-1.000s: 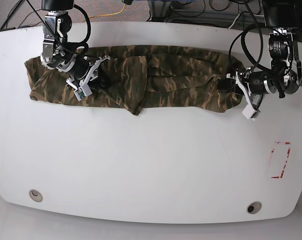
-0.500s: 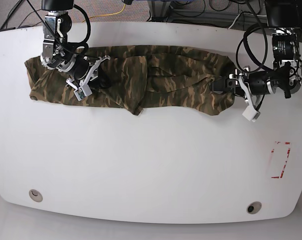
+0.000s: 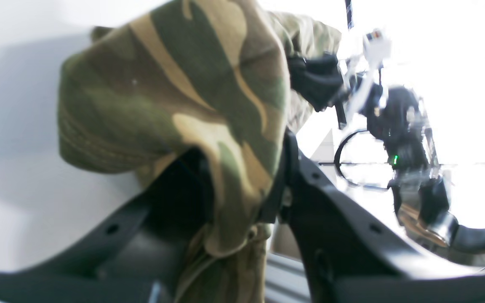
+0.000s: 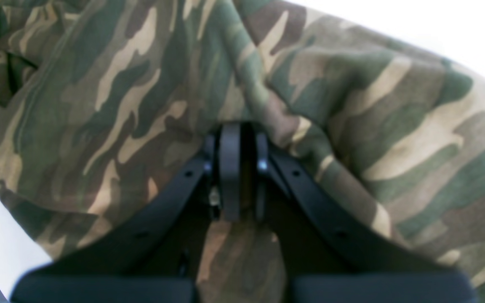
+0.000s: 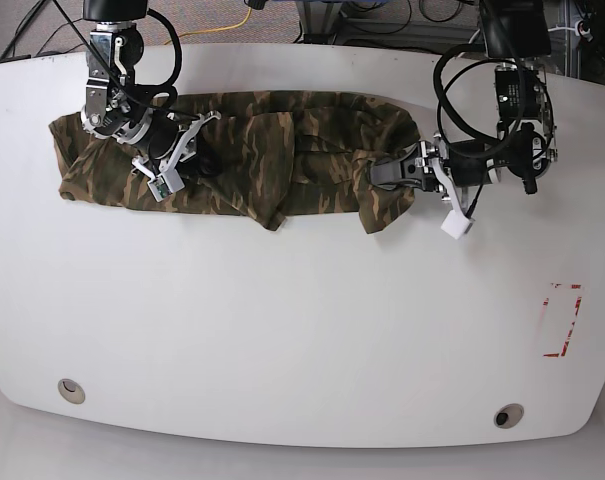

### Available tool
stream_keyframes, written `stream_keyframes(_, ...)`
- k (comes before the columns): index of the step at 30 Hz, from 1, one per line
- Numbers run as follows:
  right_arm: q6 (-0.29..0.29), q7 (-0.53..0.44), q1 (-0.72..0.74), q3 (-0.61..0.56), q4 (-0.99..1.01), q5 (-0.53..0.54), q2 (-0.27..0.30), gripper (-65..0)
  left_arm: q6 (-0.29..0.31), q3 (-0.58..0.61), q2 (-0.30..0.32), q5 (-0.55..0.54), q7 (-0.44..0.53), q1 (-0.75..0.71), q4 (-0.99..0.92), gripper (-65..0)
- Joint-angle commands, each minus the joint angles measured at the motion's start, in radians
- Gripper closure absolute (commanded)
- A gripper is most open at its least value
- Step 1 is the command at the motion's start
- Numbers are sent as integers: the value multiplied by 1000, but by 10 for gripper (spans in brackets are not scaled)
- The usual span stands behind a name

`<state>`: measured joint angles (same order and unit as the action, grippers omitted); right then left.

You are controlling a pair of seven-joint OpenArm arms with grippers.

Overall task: Layout the t-shirt on the table in an organized manner, then fold the t-shirt properly
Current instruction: 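Fold the strip end with the left gripper toward the right gripper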

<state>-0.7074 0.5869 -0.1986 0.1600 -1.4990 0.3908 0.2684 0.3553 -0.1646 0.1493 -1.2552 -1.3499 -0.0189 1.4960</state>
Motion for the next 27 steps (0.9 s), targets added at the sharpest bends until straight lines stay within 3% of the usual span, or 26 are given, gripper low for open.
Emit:
stream_keyframes(1, 9, 49, -5, 0, -4, -39, 9, -44, 3, 0, -34, -39, 11, 37, -13, -103)
stream_keyframes(10, 9, 49, -5, -1, -4, -39, 9, -44, 1, 36, -127, -39, 13, 95, -77, -103)
stream_keyframes(27, 9, 48, -5, 2, -4, -36, 9, -44, 1, 155, -182, 21, 14, 138, -99, -106)
